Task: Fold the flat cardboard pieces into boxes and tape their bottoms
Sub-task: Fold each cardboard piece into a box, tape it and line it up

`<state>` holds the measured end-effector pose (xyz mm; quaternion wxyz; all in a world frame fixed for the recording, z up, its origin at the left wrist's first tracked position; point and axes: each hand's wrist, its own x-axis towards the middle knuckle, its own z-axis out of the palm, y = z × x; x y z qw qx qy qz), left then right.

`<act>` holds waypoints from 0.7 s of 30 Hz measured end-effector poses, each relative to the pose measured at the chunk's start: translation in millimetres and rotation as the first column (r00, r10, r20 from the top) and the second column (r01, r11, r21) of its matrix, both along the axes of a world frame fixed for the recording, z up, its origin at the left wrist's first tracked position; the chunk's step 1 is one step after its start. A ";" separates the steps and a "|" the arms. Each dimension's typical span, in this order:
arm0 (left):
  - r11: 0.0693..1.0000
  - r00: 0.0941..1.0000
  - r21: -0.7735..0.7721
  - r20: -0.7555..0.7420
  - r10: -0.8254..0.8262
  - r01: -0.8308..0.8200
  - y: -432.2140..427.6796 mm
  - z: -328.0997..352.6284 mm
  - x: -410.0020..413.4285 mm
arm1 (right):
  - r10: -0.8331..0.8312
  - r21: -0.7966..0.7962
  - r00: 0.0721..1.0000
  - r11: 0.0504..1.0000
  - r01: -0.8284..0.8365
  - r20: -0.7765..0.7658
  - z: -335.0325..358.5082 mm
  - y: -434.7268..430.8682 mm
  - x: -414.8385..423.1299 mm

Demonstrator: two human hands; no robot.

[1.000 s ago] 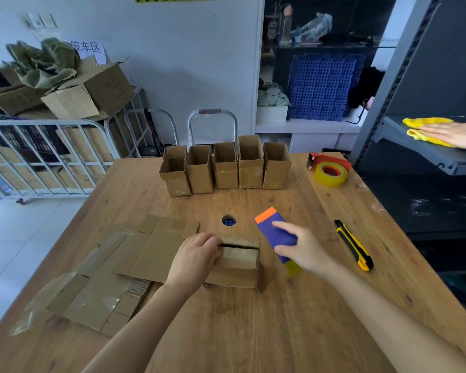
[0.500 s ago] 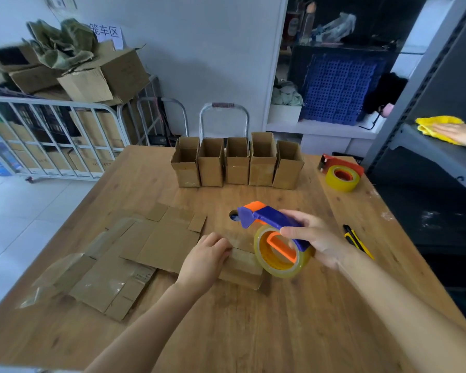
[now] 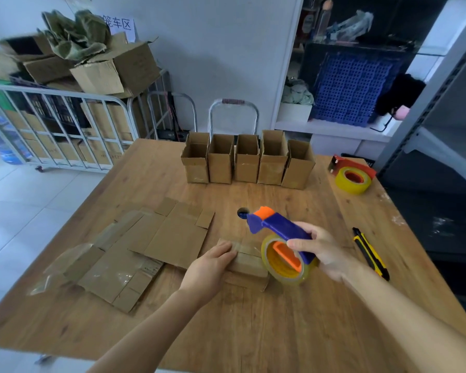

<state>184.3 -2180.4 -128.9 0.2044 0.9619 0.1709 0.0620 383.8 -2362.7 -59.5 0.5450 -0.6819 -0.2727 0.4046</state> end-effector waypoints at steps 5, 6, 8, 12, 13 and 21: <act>0.999 1.000 0.050 -0.006 -0.011 0.011 1.9 7.9 11.6 | 0.119 -0.024 0.992 0.993 -0.118 0.046 10.1 10.5 3.9; 0.997 1.000 0.078 -0.021 -0.023 0.025 2.7 10.4 12.2 | 0.146 -0.049 0.988 0.988 -0.143 0.053 9.7 9.8 3.8; 0.993 0.999 0.120 -0.049 -0.019 0.025 2.6 15.8 12.2 | 0.162 -0.075 0.985 0.985 -0.158 0.057 7.8 6.4 4.2; 0.999 0.990 0.031 -0.143 -0.010 0.014 5.2 25.2 20.9 | 0.170 -0.091 0.984 0.982 -0.165 0.053 4.6 -0.6 8.5; 0.999 0.989 -0.032 -0.149 -0.012 0.008 7.0 30.3 23.8 | 0.170 -0.088 0.984 0.982 -0.165 0.048 5.2 -0.9 9.2; 0.654 0.958 -0.701 -0.178 0.226 -0.285 26.8 37.6 23.0 | 0.216 -0.038 0.976 0.976 -0.216 0.003 22.1 15.2 16.5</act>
